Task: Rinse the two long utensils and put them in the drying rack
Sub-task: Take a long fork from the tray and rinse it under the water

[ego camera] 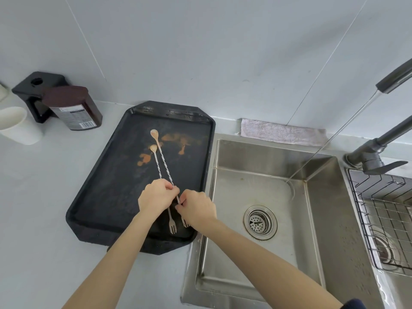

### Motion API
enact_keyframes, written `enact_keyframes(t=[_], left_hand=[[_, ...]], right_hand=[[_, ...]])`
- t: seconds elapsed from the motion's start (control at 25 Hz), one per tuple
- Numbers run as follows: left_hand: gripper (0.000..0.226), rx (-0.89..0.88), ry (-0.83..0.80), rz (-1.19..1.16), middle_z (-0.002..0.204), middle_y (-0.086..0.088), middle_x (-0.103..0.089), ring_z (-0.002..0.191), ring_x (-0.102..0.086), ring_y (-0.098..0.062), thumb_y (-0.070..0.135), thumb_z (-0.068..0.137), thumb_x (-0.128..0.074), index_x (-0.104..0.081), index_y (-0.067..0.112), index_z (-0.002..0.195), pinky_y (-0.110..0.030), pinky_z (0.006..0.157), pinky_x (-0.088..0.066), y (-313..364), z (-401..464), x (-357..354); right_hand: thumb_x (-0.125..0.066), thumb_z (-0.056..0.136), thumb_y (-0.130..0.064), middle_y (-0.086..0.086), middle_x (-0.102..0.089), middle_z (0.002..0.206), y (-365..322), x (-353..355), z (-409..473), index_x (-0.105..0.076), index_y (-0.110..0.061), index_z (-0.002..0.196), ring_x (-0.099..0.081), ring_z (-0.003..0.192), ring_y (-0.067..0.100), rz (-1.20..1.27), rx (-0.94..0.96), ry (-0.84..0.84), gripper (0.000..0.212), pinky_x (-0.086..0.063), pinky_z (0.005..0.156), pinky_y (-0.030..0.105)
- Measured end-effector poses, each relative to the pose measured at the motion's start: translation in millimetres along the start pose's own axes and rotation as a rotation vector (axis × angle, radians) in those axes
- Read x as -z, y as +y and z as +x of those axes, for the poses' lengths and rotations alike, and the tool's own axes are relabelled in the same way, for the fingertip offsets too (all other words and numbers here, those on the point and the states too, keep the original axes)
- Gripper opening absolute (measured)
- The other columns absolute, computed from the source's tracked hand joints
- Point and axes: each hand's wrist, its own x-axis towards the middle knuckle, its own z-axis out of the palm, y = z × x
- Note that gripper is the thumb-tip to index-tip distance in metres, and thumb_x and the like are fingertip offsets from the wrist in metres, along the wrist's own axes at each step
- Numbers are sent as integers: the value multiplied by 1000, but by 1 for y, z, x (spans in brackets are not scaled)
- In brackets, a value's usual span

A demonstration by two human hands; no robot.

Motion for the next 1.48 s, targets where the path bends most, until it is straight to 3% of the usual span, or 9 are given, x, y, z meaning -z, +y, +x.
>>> enact_keyframes(t=[0.12, 0.32, 0.44, 0.52, 0.68, 0.84, 0.96, 1.2, 1.48], left_hand=[[19, -39, -25, -239, 101, -9, -67, 102, -62, -26, 21, 90, -55, -63, 8, 101, -35, 90, -48, 9, -3, 1], [7, -132, -106, -407, 90, -1, -60, 96, -58, -19, 21, 92, -52, -55, 15, 92, -33, 91, -45, 35, -23, -3], [12, -172, -182, -555, 80, 4, -61, 76, -61, -9, 19, 91, -53, -57, 20, 80, -26, 77, -47, 55, -38, -9], [14, -204, -219, -569, 77, 6, -62, 70, -60, -4, 19, 91, -54, -59, 17, 78, -24, 74, -45, 71, -50, -19], [13, -285, -320, -534, 74, 6, -62, 67, -60, -4, 19, 91, -55, -63, 14, 83, -13, 64, -44, 108, -70, -47], [11, -319, -375, -558, 76, 4, -64, 62, -61, 1, 21, 91, -55, -63, 15, 90, 0, 51, -42, 147, -87, -74], [10, -345, -416, -557, 75, 8, -65, 61, -59, 6, 25, 91, -54, -62, 21, 87, -11, 60, -43, 176, -97, -91], [24, -371, -456, -586, 94, -1, -65, 69, -58, 0, 19, 95, -48, -60, 11, 114, -12, 63, -42, 230, -107, -113], [30, -364, -422, -601, 103, -2, -62, 86, -60, -13, 15, 97, -42, -56, 9, 123, -14, 68, -41, 270, -97, -120]], right_hand=[[-57, 89, -23, 8, -69, 103, 10, 10, -6, -61, -13, 103, -62, 97, 26, 198, -25, 25, 18, -48, 73, 30], [-62, 86, -21, -2, -59, 83, 36, 35, -24, -65, -11, 96, -55, 80, 15, 404, -46, 109, 14, -47, 73, 27], [-63, 84, -20, 0, -60, 79, 62, 49, -39, -64, -20, 79, -56, 77, 16, 432, -69, 147, 6, -47, 72, 28], [-62, 84, -20, -1, -60, 73, 82, 54, -51, -56, -26, 68, -57, 73, 17, 426, -96, 172, 19, -47, 65, 27], [-60, 84, -17, -12, -56, 58, 123, 63, -76, -66, -14, 85, -54, 62, 14, 468, -196, 237, 6, -38, 55, 14], [-61, 84, -17, -3, -61, 69, 157, 73, -96, -64, -24, 74, -59, 71, 15, 472, -269, 274, 12, -44, 68, 25], [-63, 82, -20, 1, -67, 77, 183, 81, -107, -54, -39, 61, -67, 87, 20, 465, -301, 284, 29, -50, 82, 30], [-61, 85, -18, 8, -73, 94, 228, 113, -117, -72, -16, 97, -57, 82, 12, 466, -335, 277, 16, -45, 79, 24], [-56, 86, -15, 5, -73, 94, 262, 140, -97, -69, -18, 104, -66, 92, 20, 474, -324, 262, 22, -52, 84, 28]])
